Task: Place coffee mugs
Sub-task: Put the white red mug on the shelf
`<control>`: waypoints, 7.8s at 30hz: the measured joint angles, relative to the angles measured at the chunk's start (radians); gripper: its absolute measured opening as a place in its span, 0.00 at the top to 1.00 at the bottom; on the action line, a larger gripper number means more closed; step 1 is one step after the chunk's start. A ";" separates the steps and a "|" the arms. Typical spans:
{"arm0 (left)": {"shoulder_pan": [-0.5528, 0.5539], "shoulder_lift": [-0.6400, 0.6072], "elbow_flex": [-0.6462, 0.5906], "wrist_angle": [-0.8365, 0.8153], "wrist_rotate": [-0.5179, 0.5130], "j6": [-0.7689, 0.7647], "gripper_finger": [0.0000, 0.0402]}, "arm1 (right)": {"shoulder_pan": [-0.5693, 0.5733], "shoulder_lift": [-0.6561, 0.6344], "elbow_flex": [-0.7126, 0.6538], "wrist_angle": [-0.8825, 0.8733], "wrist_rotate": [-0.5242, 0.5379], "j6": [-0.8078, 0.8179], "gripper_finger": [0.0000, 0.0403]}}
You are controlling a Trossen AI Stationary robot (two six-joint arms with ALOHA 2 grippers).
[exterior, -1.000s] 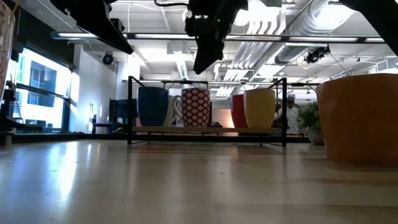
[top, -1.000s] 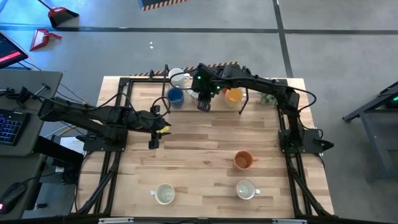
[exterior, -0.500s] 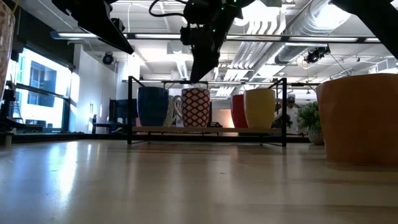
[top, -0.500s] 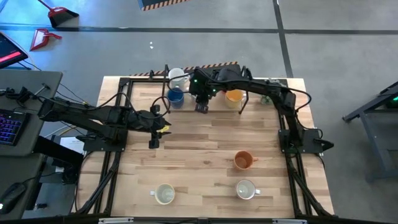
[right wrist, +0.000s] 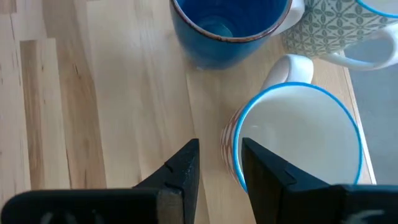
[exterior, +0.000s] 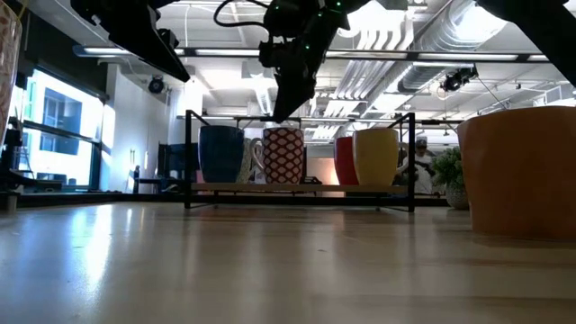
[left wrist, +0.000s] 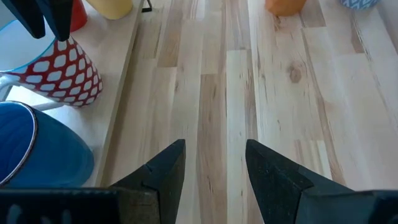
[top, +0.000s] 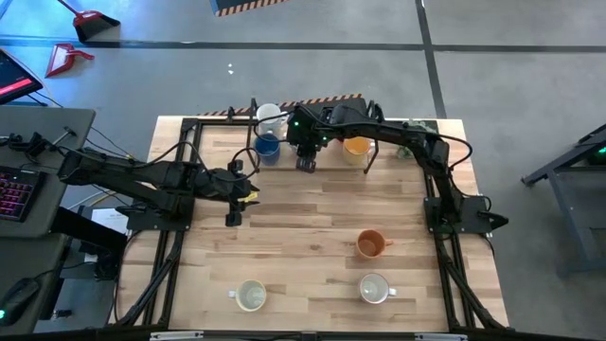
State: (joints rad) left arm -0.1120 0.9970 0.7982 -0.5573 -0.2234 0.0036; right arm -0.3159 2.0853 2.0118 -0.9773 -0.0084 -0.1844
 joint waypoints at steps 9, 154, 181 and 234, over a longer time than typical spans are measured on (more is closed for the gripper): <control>0.000 0.000 0.000 0.000 0.000 0.000 0.61 | -0.002 0.000 0.000 -0.001 0.027 -0.008 0.76; 0.000 0.000 0.000 -0.025 -0.035 0.054 0.61 | -0.185 0.074 0.002 0.084 -0.048 -0.004 1.00; 0.000 0.000 0.000 -0.025 -0.034 0.034 0.61 | -0.201 0.069 0.003 -0.001 0.030 -0.019 1.00; 0.000 0.000 0.000 -0.025 -0.034 0.026 0.61 | -0.230 0.071 0.003 -0.019 -0.014 -0.058 0.97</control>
State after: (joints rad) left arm -0.1120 0.9974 0.7982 -0.5827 -0.2573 0.0296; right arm -0.5455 2.1563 2.0151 -0.9965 -0.0224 -0.2423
